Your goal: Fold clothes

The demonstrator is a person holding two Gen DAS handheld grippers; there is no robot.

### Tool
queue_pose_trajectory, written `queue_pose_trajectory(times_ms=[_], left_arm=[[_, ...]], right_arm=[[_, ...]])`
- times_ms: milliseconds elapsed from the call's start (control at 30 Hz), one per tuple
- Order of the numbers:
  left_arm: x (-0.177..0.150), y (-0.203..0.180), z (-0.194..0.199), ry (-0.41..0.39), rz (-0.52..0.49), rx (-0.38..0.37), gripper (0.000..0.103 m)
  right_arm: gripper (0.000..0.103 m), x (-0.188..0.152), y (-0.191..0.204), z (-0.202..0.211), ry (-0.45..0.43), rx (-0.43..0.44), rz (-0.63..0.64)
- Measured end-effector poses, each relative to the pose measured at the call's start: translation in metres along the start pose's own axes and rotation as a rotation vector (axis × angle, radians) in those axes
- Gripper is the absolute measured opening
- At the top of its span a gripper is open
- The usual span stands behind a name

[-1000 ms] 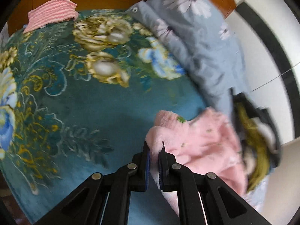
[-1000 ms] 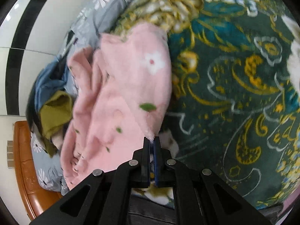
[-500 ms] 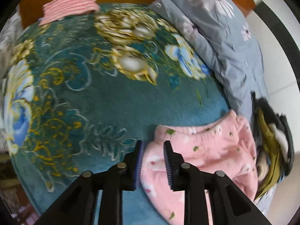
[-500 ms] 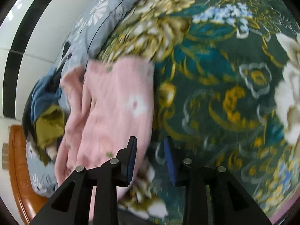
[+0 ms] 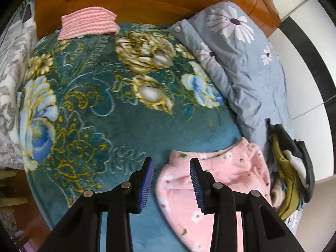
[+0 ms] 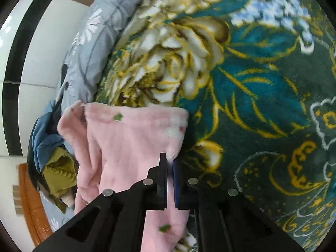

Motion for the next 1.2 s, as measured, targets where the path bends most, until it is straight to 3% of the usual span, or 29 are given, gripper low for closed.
queue_pose_trajectory(times_ms=[133, 233, 300, 500, 733, 800, 867, 900, 1033, 1200], left_arm=[[0.0, -0.023, -0.007, 0.015, -0.051, -0.029, 0.041], [-0.001, -0.039, -0.018, 0.035, -0.092, -0.042, 0.042], [-0.001, -0.052, -0.032, 0.061, -0.115, -0.049, 0.043], [0.004, -0.093, -0.071, 0.11, -0.182, -0.064, 0.043], [0.015, -0.15, -0.135, 0.183, -0.34, -0.012, 0.048], [0.02, -0.165, -0.154, 0.198, -0.379, 0.004, 0.048], [0.025, -0.179, -0.172, 0.212, -0.418, 0.018, 0.049], [0.027, -0.186, -0.179, 0.216, -0.436, 0.024, 0.049], [0.036, -0.214, -0.21, 0.23, -0.507, 0.041, 0.051], [0.041, -0.24, -0.243, 0.25, -0.572, 0.043, 0.053]], right_arm=[[0.003, 0.009, -0.011, 0.045, -0.101, 0.021, 0.024], [0.002, 0.018, -0.043, 0.065, -0.16, -0.031, -0.016], [0.0, 0.023, -0.061, 0.065, -0.171, -0.097, -0.046], [0.002, 0.032, -0.079, 0.074, -0.157, -0.086, -0.08], [0.003, 0.037, 0.025, 0.036, -0.105, -0.047, 0.121], [0.011, 0.033, 0.061, 0.006, -0.059, -0.041, 0.171], [0.036, 0.03, 0.091, -0.022, -0.022, -0.034, 0.202], [0.041, 0.03, 0.106, -0.038, -0.005, -0.029, 0.215], [0.041, 0.034, 0.147, -0.088, 0.029, -0.054, 0.256], [0.041, 0.041, 0.169, -0.127, 0.043, -0.103, 0.29]])
Point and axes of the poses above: each gripper's, at about its wrist camera, not at the fingertips, and z roughly against the way its jaws point, y to its left, x to its top, the point moved 7 cm from there along -z, roughly the way its jaws point, and after that the axes turned 9 degrees about -z, right-handed, at the moved point
